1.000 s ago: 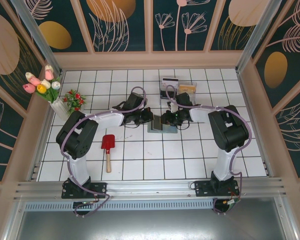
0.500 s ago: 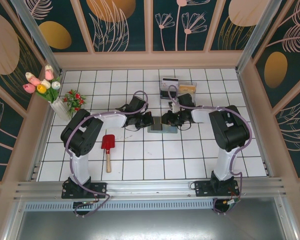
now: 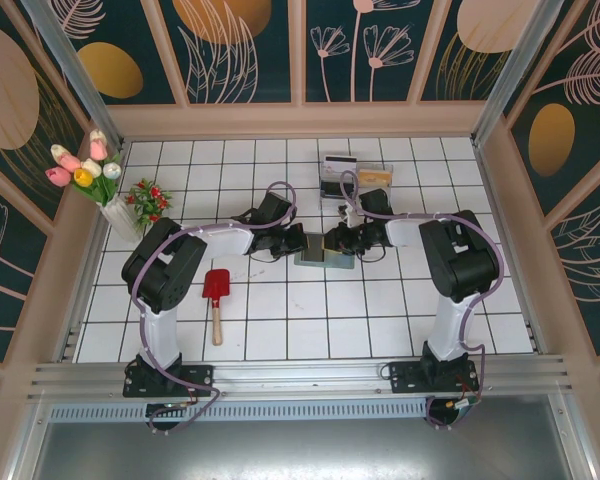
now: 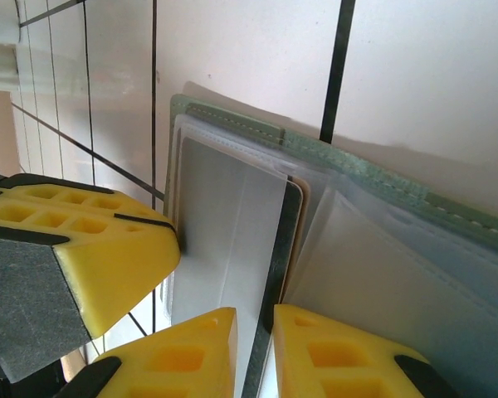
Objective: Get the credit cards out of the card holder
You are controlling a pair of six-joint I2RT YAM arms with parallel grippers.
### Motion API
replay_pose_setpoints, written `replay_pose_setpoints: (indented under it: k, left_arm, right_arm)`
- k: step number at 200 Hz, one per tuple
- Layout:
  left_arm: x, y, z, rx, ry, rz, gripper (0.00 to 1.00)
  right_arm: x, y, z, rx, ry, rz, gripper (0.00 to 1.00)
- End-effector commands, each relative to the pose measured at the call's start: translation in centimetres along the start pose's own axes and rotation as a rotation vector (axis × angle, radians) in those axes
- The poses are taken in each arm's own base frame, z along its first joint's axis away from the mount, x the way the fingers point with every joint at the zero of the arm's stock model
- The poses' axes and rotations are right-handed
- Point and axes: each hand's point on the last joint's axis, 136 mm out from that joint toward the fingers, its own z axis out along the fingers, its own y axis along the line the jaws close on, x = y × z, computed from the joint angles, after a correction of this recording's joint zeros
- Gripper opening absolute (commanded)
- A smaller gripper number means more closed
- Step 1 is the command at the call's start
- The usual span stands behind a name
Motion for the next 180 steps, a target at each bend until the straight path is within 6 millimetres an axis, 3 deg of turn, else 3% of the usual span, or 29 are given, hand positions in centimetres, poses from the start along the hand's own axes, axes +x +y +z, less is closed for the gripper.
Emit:
replay_pose_setpoints:
  k: [1,70,180]
  left_arm:
    - [1.7,3.6,1.4,-0.108,0.041,-0.027,0.01]
    - [1.9,3.9,1.7,-0.111,0.047,-0.030,0.01]
    - [2.1,4.5,1.4,-0.133,0.040,-0.029,0.05]
  right_arm:
    - [0.9,-0.5,0.6,-0.015,0.038,0.006,0.21]
    - [1.2,-1.0,1.5,-0.012,0.056,0.028,0.22]
    - [0.6,-0.8,0.0,-0.023,0.009,0.032,0.05]
